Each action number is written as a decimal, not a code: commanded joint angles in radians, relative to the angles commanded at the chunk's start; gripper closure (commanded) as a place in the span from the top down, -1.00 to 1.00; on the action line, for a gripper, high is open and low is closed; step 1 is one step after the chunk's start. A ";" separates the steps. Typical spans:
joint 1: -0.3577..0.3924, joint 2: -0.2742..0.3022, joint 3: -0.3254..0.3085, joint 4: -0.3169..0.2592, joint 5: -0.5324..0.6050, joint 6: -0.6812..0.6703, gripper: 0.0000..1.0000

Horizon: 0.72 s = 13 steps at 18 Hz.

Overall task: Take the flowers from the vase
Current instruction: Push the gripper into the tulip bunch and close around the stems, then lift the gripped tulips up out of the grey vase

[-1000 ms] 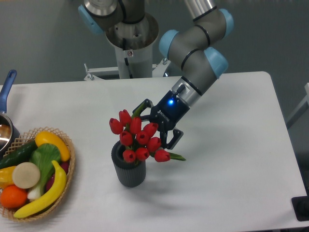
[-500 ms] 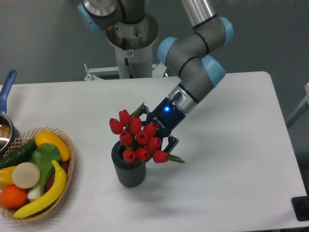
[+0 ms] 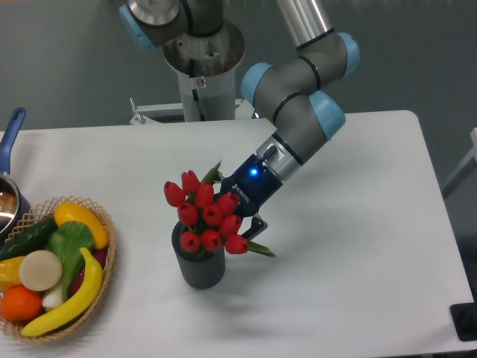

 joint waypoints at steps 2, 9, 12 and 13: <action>0.002 0.000 0.003 0.000 -0.003 0.000 -0.06; 0.008 0.021 0.026 0.000 -0.011 -0.087 -0.14; 0.009 0.060 0.044 0.000 -0.028 -0.175 -0.14; 0.011 0.073 0.055 0.000 -0.028 -0.208 -0.14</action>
